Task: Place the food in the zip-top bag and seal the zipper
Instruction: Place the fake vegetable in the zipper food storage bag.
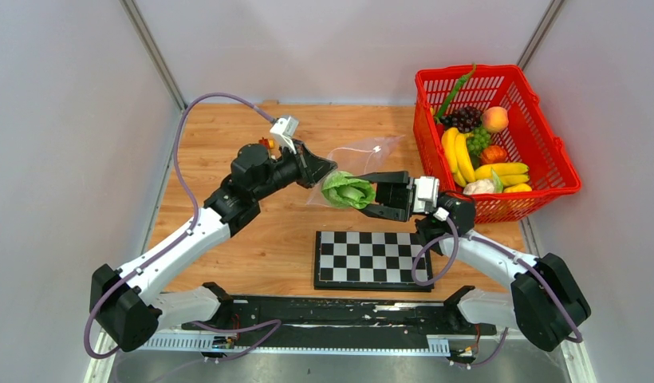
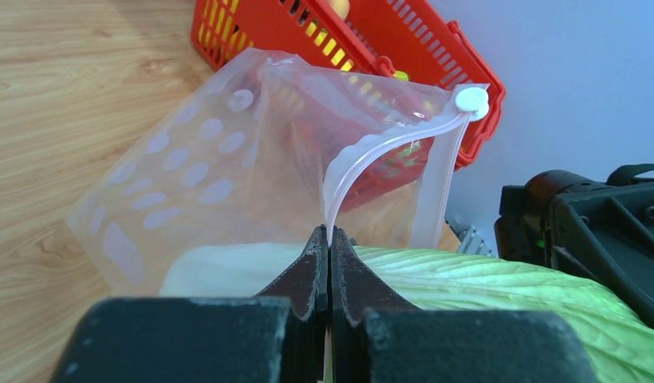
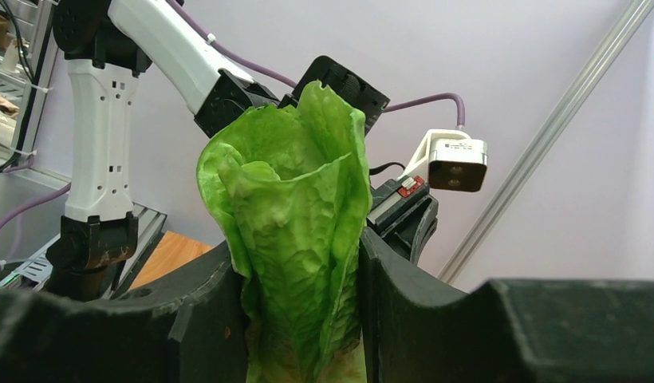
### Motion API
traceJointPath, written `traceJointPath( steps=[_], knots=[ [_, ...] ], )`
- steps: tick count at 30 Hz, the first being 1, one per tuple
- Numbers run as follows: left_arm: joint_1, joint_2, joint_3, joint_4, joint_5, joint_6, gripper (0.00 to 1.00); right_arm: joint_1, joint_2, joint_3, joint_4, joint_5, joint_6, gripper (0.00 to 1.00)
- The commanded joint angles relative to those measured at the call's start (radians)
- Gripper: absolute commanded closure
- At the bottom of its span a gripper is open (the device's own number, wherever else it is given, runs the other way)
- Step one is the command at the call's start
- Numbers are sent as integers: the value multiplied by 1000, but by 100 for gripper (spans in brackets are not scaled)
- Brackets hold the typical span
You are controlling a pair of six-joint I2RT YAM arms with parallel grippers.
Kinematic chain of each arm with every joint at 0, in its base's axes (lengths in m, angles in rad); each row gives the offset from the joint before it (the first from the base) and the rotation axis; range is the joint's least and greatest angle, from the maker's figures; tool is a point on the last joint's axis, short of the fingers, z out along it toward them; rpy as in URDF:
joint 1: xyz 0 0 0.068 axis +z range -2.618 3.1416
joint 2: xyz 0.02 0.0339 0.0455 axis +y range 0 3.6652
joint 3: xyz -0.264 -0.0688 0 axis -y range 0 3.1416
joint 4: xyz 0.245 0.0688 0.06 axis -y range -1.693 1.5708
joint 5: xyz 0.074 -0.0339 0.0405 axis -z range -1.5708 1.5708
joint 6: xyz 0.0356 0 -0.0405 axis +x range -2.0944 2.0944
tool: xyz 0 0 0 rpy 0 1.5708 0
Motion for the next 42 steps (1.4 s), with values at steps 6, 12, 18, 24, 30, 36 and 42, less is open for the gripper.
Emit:
traceJointPath(
  steps=[6,12,18,24,30,36,42],
  knots=[
    [14,-53,-7,93,72,-29,100,4,14,-31,20,52,-144,100],
    [14,-52,10,32,41,-40,100,5,-42,49,-390,-25,-433,100],
    [16,-30,-1,103,85,-84,100,1,-9,99,-403,-88,-407,100],
    [23,-42,-2,96,80,-85,100,-2,12,84,-380,-26,-386,66],
    [30,-52,-6,69,54,-69,100,-2,-35,180,-746,-81,-507,48],
    [37,-39,-12,92,59,-93,100,1,-61,221,-955,-142,-607,22],
    [45,-44,-22,93,47,-97,100,1,-83,229,-983,-204,-556,28]
  ],
)
